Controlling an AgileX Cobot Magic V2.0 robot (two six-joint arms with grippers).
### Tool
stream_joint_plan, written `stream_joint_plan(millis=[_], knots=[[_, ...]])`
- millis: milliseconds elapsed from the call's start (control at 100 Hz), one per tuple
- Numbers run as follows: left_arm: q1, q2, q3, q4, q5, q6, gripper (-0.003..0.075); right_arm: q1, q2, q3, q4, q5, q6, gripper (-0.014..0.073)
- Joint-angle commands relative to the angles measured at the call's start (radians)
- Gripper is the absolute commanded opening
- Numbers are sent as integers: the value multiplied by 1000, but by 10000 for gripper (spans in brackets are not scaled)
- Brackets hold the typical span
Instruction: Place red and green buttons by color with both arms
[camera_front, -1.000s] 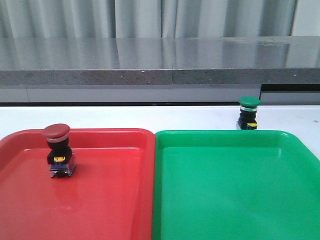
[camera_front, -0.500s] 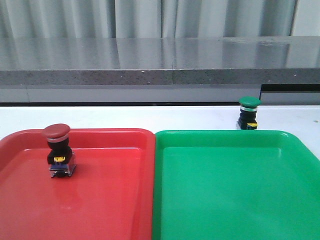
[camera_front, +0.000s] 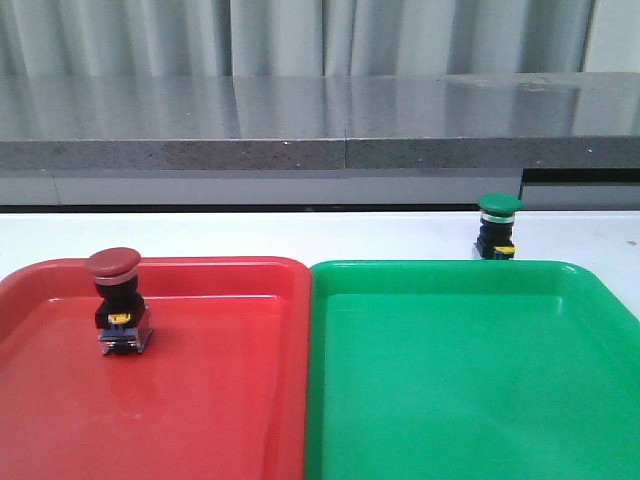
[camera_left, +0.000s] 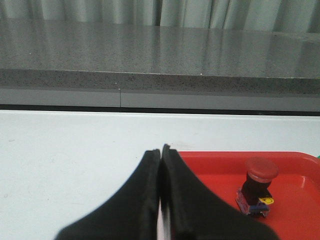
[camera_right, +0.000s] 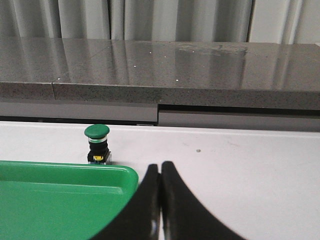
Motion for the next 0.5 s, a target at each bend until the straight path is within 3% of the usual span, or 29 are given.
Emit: stream_joint_plan(millis=[0, 490], knots=[[3, -44, 16, 2, -78, -3, -19, 1, -21, -13, -10, -79, -5, -68], [3, -104, 82, 0, -130, -3, -19, 1, -21, -13, -10, -78, -5, -68]])
